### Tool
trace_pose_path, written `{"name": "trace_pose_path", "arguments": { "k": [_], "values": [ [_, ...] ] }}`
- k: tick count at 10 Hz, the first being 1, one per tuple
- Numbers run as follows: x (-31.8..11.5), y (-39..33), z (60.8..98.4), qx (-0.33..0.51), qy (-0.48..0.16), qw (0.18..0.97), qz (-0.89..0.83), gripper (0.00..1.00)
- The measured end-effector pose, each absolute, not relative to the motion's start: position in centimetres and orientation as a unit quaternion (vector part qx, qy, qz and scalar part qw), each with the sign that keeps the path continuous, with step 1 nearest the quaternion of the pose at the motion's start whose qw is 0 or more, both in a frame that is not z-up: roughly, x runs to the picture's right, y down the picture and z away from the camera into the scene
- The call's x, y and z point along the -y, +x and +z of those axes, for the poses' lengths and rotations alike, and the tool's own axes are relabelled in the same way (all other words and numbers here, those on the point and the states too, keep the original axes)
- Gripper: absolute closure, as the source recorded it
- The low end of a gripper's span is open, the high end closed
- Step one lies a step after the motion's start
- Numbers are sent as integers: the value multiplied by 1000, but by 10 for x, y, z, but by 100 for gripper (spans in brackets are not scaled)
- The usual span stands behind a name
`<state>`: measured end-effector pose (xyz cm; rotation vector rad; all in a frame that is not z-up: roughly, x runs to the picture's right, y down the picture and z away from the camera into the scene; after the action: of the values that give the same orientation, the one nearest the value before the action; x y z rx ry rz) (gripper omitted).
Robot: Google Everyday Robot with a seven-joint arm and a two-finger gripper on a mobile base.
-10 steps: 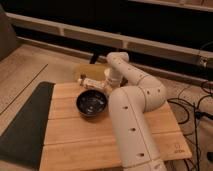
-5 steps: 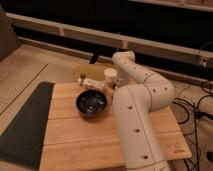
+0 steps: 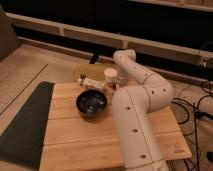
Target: Wipe the white sponge on the table
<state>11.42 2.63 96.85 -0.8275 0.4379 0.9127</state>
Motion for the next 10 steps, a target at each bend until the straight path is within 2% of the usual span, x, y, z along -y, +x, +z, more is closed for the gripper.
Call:
{"name": "trace_pose_path", "arguments": {
  "k": [7, 10],
  "values": [
    [-33, 54, 975, -147, -420, 809, 384, 100],
    [-44, 54, 967, -143, -431, 803, 386, 100]
  ]
}}
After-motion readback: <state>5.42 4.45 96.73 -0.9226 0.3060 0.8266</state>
